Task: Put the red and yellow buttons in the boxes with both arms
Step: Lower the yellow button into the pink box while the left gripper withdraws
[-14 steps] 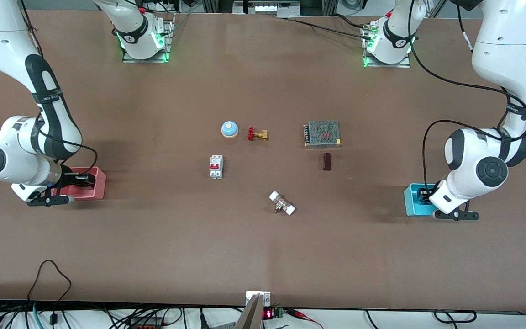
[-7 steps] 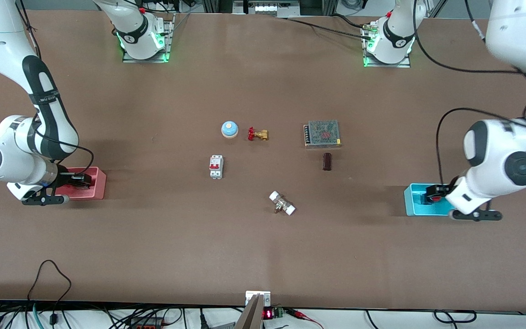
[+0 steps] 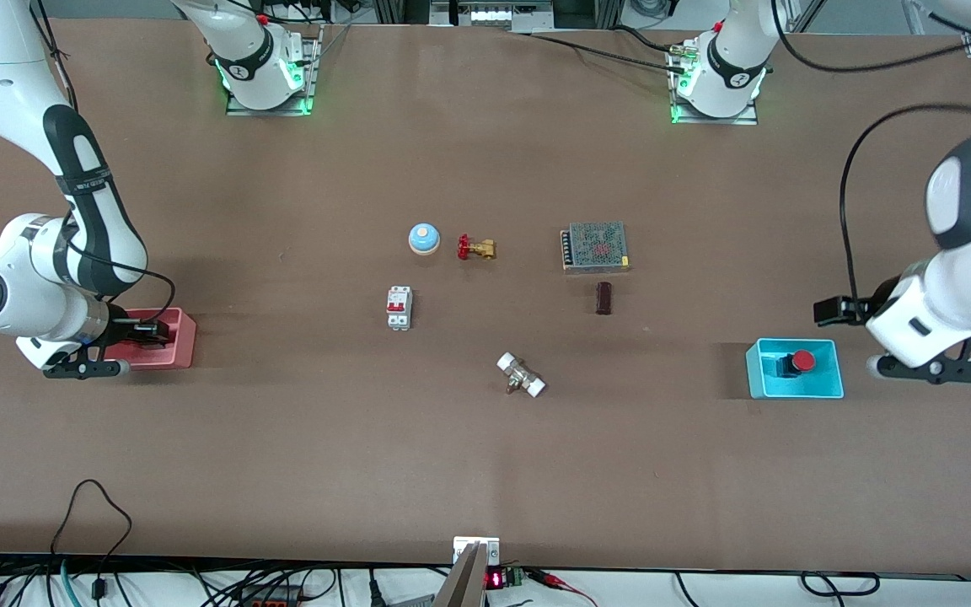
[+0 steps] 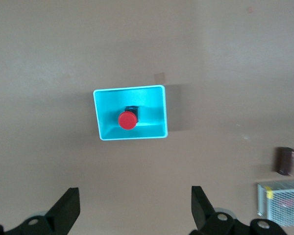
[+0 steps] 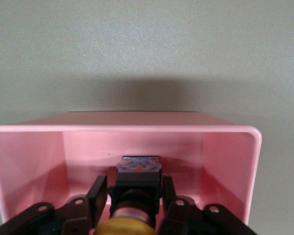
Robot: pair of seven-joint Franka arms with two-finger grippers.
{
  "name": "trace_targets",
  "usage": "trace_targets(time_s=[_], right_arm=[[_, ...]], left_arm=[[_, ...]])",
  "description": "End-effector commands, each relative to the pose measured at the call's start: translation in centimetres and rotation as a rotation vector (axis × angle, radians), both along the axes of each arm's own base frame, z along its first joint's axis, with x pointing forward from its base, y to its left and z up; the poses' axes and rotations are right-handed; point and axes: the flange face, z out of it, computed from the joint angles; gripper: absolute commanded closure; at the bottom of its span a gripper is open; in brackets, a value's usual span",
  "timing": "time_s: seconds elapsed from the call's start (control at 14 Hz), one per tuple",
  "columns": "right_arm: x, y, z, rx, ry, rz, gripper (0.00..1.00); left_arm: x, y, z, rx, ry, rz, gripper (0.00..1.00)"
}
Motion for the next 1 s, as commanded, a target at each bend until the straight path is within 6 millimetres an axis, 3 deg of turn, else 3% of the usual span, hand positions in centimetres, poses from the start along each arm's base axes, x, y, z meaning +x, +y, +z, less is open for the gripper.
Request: trace_targets(time_s=[0.0, 0.21, 0.29, 0.36, 0.5, 0.71, 0.93], right_arm=[[0.1, 0.0, 0.3, 0.010, -0.015, -0.005, 0.00], [0.2, 0.2, 0.9, 0.010, -0.016, -0.002, 0.00], [0.4, 0.4, 1.8, 0.009, -0.028, 0.007, 0.00], [0.6, 0.6, 3.2, 0.008, -0.044, 0.013, 0.00], [0.7, 1.0, 6.0, 0.013, -0.040, 0.019, 0.00], [0.6, 1.6, 10.4, 0.014, -0.052, 0.025, 0.00], [0.0, 4.1, 17.2, 0.022, -0.072, 0.044, 0.00]], left_arm=[[-3.9, -1.5, 6.4, 0.008, 0.027, -0.021, 0.00], [-5.8, 0.2, 7.2, -0.044, -0.015, 0.016, 0.00], [-6.7, 1.8, 7.5, -0.051, -0.069, 0.045, 0.00], [-8.9, 2.7, 7.8, -0.046, -0.117, 0.061, 0.00], [-10.7, 1.4, 7.9, -0.044, -0.140, 0.045, 0.00], [-10.2, 1.4, 8.0, -0.047, -0.130, 0.037, 0.00], [-10.2, 0.8, 8.1, -0.047, -0.130, 0.025, 0.00]])
